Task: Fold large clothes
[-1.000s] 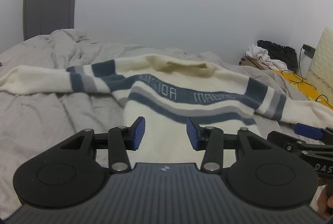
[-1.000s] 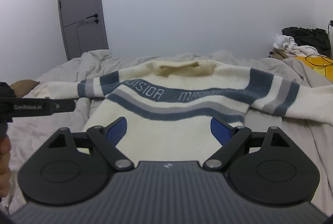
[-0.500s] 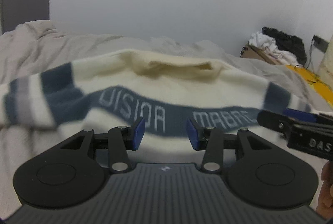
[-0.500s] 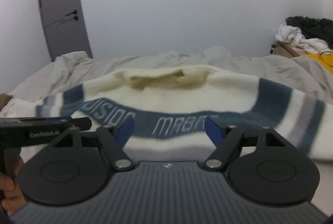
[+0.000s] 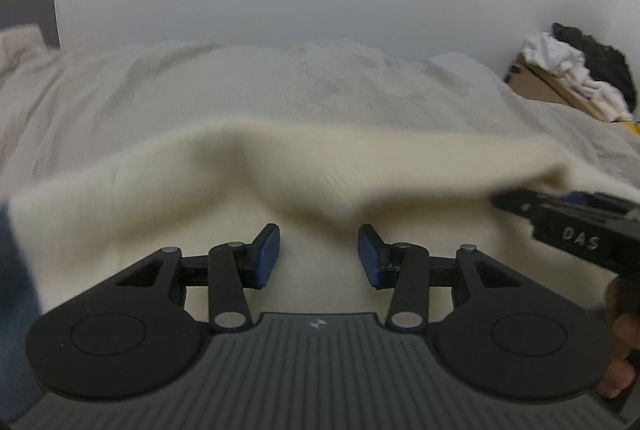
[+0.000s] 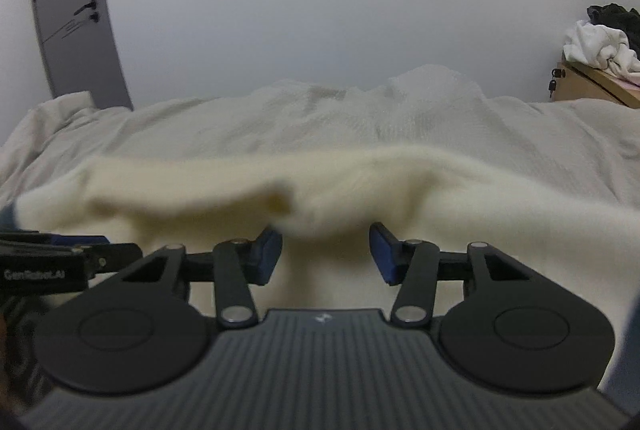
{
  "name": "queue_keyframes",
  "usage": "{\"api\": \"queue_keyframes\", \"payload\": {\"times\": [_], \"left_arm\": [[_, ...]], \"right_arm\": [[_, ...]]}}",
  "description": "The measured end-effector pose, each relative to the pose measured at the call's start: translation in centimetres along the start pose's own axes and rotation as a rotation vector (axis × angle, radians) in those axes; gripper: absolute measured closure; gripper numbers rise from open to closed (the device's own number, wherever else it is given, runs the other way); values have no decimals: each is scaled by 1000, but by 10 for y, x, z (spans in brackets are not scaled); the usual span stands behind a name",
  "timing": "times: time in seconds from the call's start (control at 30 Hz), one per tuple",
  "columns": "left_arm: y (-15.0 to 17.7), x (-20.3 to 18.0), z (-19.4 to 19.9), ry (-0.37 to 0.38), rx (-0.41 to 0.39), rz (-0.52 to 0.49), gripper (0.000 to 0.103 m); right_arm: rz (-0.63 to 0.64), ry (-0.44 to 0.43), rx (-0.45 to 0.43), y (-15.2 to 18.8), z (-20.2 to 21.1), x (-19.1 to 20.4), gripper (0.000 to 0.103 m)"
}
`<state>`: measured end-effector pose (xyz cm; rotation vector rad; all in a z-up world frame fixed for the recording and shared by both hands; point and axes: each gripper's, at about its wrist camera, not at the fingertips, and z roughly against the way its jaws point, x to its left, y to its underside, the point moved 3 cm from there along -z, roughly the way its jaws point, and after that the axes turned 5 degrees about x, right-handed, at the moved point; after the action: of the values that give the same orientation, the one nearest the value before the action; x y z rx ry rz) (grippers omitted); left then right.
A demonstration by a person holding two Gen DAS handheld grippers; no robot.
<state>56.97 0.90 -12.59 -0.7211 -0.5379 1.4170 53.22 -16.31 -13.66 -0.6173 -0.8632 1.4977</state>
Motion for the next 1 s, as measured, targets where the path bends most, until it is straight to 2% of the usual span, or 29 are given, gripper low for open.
{"api": "queue_keyframes", "payload": {"times": [0.13, 0.27, 0.47, 0.57, 0.67, 0.83, 1.0], "left_arm": [[-27, 8, -33, -15, -13, 25, 53], [-46, 13, -58, -39, -24, 46, 53], [-55, 9, -75, -63, -36, 43, 53], [-51, 12, -66, -54, -40, 46, 53], [-47, 10, -51, -48, -46, 46, 53], [-41, 11, -17, -30, -53, 70, 53], [-24, 5, 31, -31, -71, 51, 53]], "right_arm": [[19, 13, -32, -17, -19, -5, 52], [39, 26, -19, -22, -38, -7, 51], [72, 56, -46, -27, -51, -5, 51], [16, 43, -31, -31, -55, -11, 52], [23, 44, -40, -32, -45, -8, 52], [12, 21, -48, -32, -20, -3, 51], [24, 2, -67, -30, 18, 7, 51]]}}
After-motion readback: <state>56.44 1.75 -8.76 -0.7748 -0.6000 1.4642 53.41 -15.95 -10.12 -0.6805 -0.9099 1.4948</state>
